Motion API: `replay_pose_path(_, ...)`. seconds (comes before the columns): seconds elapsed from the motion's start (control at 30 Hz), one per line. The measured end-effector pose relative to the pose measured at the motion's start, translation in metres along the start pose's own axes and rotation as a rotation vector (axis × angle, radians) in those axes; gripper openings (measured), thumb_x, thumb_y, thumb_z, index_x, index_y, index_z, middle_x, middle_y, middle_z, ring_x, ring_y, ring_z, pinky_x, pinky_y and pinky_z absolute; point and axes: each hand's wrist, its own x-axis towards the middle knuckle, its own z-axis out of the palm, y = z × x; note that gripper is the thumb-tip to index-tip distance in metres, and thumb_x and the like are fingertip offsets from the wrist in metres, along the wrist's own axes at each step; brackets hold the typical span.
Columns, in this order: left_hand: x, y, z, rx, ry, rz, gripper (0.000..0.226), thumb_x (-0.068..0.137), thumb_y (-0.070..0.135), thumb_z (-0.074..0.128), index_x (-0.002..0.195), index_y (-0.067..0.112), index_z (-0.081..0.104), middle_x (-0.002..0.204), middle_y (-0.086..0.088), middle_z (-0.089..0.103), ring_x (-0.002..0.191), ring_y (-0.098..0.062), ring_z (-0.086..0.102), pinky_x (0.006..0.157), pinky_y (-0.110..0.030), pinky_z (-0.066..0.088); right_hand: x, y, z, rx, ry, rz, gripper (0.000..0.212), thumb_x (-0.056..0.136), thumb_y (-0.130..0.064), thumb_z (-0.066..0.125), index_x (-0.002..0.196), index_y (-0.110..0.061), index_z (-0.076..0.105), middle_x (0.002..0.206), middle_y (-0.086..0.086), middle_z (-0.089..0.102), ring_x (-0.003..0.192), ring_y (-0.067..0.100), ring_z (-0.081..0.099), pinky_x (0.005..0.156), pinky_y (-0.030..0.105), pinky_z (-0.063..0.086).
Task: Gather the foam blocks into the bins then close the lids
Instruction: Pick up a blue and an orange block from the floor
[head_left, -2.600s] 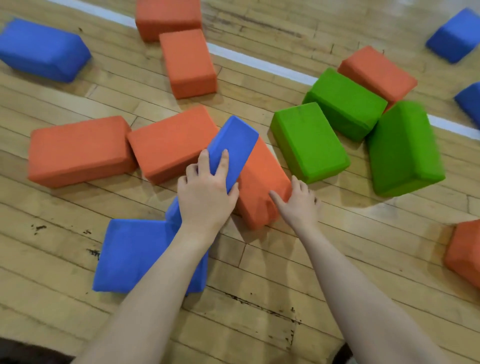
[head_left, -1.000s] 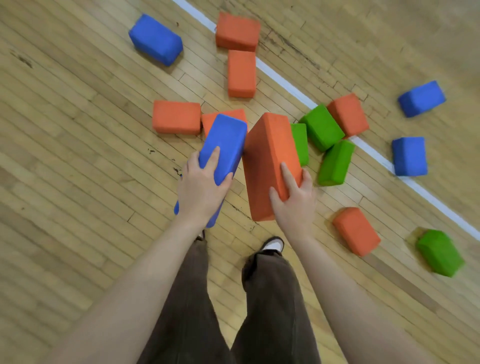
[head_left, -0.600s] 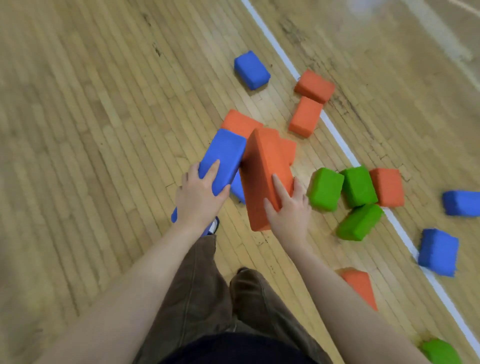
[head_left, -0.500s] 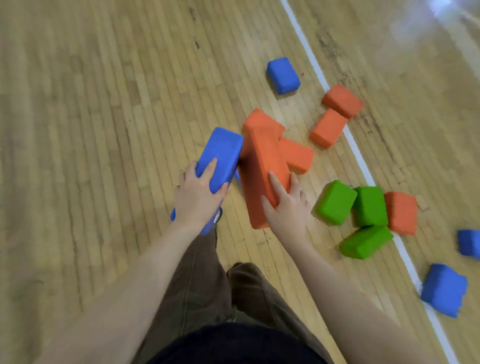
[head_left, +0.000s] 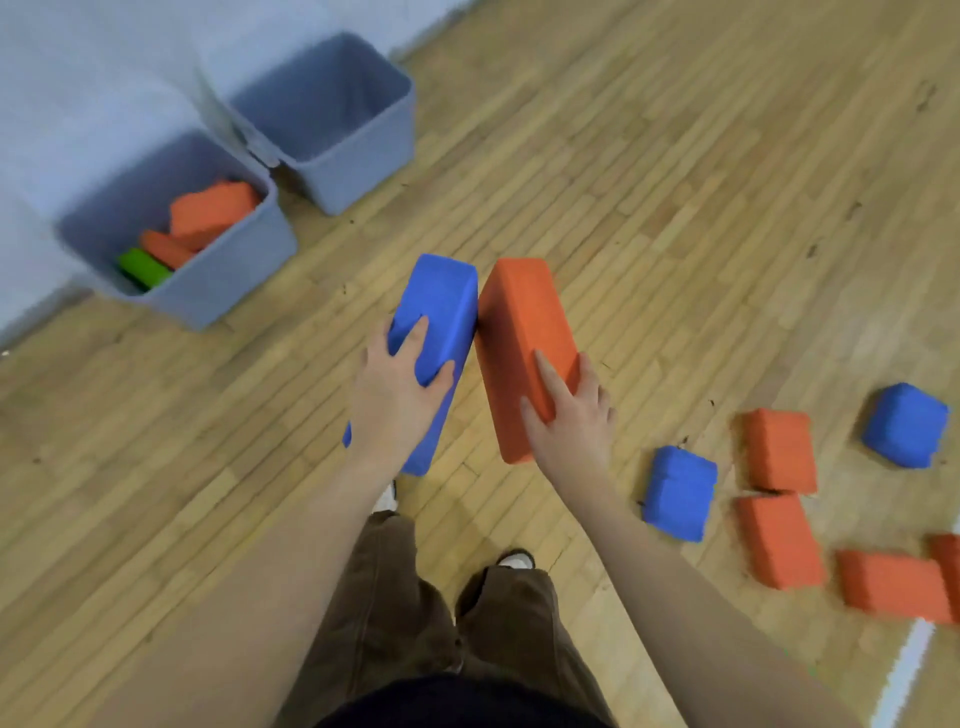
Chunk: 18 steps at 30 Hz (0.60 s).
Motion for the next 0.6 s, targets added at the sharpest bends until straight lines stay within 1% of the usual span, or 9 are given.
replay_pose_path(0.07, 0.011, -0.034, -0.027, -0.041, 0.068, -0.062, 0.055, 0.089, 0.044, 0.055, 0.140, 0.030, 0.040, 0.150, -0.005, 0.027, 0.127, -0.025, 0.042, 0.091, -0.037, 0.042, 0.013, -0.044, 0.016, -0.001, -0.014, -0.106, 0.055, 0.088, -0.040, 0.057, 0.139, -0.044, 0.038, 0.152, 0.010, 0.026, 0.125, 0.037, 0.036, 0.102, 0.044, 0.027)
replay_pose_path(0.17, 0.030, -0.100, -0.074, -0.076, 0.195, -0.167, 0.054, 0.089, 0.043, 0.056, 0.140, 0.028, 0.042, 0.149, -0.004, 0.028, 0.128, -0.023, 0.040, 0.085, -0.035, 0.043, 0.029, -0.122, 0.050, -0.009, -0.049, -0.266, 0.056, 0.087, -0.040, 0.058, 0.139, -0.045, 0.039, 0.152, 0.010, 0.027, 0.123, 0.036, 0.037, 0.100, 0.043, 0.029)
replay_pose_path(0.2, 0.036, -0.124, -0.090, -0.090, 0.228, -0.189, 0.054, 0.089, 0.042, 0.057, 0.139, 0.027, 0.043, 0.148, -0.006, 0.030, 0.128, -0.023, 0.040, 0.086, -0.036, 0.043, 0.033, -0.151, 0.063, -0.012, -0.060, -0.307, 0.056, 0.087, -0.041, 0.058, 0.139, -0.045, 0.039, 0.152, 0.010, 0.027, 0.122, 0.036, 0.038, 0.100, 0.043, 0.030)
replay_pose_path(0.27, 0.049, -0.171, -0.122, -0.131, 0.277, -0.233, 0.054, 0.088, 0.039, 0.059, 0.138, 0.024, 0.045, 0.147, -0.008, 0.032, 0.129, -0.025, 0.040, 0.091, -0.038, 0.043, 0.040, -0.209, 0.089, -0.006, -0.070, -0.380, 0.056, 0.086, -0.039, 0.060, 0.139, -0.044, 0.041, 0.151, 0.011, 0.029, 0.120, 0.037, 0.040, 0.099, 0.044, 0.032)
replay_pose_path(0.37, 0.069, -0.237, -0.164, -0.114, 0.361, -0.300, 0.053, 0.087, 0.036, 0.062, 0.136, 0.021, 0.048, 0.144, -0.011, 0.035, 0.123, -0.029, 0.043, 0.089, -0.041, 0.046, 0.046, -0.291, 0.130, -0.001, -0.096, -0.436, 0.056, 0.086, -0.039, 0.059, 0.138, -0.043, 0.041, 0.151, 0.010, 0.029, 0.122, 0.036, 0.038, 0.101, 0.045, 0.029)
replay_pose_path(0.47, 0.092, -0.284, -0.201, -0.094, 0.402, -0.380, 0.054, 0.087, 0.038, 0.060, 0.137, 0.024, 0.046, 0.146, -0.008, 0.032, 0.124, -0.028, 0.043, 0.089, -0.040, 0.046, 0.052, -0.362, 0.162, 0.020, -0.121, -0.497, 0.056, 0.085, -0.039, 0.061, 0.137, -0.042, 0.043, 0.150, 0.010, 0.030, 0.122, 0.037, 0.039, 0.101, 0.047, 0.030)
replay_pose_path(0.6, 0.127, -0.326, -0.234, -0.071, 0.417, -0.489, 0.054, 0.087, 0.043, 0.058, 0.138, 0.030, 0.044, 0.148, -0.004, 0.031, 0.122, -0.026, 0.046, 0.085, -0.037, 0.044, 0.066, -0.426, 0.195, 0.024, -0.137, -0.628, 0.054, 0.083, -0.036, 0.063, 0.135, -0.037, 0.048, 0.146, 0.013, 0.036, 0.116, 0.040, 0.044, 0.096, 0.049, 0.035)
